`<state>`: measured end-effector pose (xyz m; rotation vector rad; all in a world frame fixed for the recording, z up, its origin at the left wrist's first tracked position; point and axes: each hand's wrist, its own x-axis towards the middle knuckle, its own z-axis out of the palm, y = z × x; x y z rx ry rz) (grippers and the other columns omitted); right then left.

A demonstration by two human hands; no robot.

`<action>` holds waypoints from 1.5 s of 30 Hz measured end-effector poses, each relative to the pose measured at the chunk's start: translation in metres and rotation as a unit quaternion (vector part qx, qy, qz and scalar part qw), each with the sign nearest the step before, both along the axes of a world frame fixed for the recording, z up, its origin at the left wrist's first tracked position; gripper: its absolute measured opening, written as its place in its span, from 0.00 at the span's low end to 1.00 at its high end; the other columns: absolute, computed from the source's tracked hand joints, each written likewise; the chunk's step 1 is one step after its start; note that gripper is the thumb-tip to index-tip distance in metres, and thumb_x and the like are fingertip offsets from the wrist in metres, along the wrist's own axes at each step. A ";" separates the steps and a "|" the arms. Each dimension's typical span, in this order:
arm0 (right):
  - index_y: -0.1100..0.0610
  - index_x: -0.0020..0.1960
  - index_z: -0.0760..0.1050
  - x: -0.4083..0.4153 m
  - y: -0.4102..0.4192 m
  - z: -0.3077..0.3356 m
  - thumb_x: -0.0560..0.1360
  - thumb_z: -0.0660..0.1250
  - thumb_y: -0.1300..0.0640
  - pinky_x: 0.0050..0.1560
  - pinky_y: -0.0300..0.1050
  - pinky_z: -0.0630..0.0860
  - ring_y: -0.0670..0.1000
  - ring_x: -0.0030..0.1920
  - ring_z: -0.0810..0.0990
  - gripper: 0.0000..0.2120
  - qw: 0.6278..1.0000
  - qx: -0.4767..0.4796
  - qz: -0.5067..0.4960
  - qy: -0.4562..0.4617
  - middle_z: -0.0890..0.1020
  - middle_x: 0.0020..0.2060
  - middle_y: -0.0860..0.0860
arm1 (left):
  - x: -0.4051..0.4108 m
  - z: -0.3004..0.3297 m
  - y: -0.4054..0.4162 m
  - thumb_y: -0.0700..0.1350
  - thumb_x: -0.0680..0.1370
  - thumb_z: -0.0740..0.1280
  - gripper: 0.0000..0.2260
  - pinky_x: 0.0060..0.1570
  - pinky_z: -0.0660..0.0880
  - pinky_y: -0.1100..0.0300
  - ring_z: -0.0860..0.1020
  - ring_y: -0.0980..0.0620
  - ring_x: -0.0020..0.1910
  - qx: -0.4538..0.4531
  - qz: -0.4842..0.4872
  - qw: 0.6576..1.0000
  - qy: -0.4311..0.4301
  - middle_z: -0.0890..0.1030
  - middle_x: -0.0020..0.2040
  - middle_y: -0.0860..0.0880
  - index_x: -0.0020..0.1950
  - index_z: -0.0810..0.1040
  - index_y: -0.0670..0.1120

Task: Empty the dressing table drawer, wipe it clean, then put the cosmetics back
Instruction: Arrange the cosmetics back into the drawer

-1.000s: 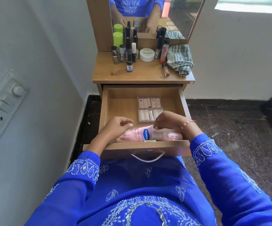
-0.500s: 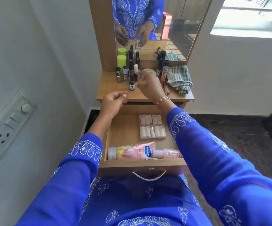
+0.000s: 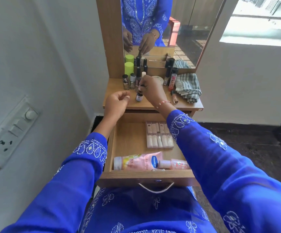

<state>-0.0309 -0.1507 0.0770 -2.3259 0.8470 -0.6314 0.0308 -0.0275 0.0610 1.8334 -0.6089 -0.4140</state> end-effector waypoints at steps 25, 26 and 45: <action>0.56 0.73 0.60 0.018 -0.013 0.005 0.77 0.60 0.63 0.61 0.46 0.69 0.57 0.63 0.72 0.26 0.989 -0.031 0.013 0.143 0.72 0.64 0.59 | 0.002 -0.014 0.007 0.42 0.76 0.67 0.11 0.55 0.77 0.51 0.79 0.49 0.50 -0.004 0.025 0.999 0.048 0.80 0.52 0.42 0.57 0.77 0.40; 0.56 0.73 0.59 0.020 -0.015 0.003 0.77 0.60 0.62 0.61 0.47 0.69 0.58 0.64 0.72 0.26 0.987 -0.038 0.015 0.156 0.72 0.64 0.59 | 0.003 -0.015 0.008 0.42 0.76 0.67 0.09 0.56 0.77 0.49 0.79 0.47 0.50 -0.010 0.027 0.998 0.054 0.80 0.50 0.43 0.55 0.77 0.41; 0.61 0.51 0.73 -0.024 0.041 -0.026 0.71 0.70 0.63 0.33 0.25 0.72 0.39 0.35 0.74 0.10 0.981 0.111 -0.044 -0.156 0.76 0.37 0.44 | -0.018 -0.061 0.041 0.41 0.76 0.65 0.11 0.42 0.70 0.75 0.76 0.60 0.42 -0.073 0.137 0.988 -0.004 0.80 0.49 0.47 0.57 0.77 0.39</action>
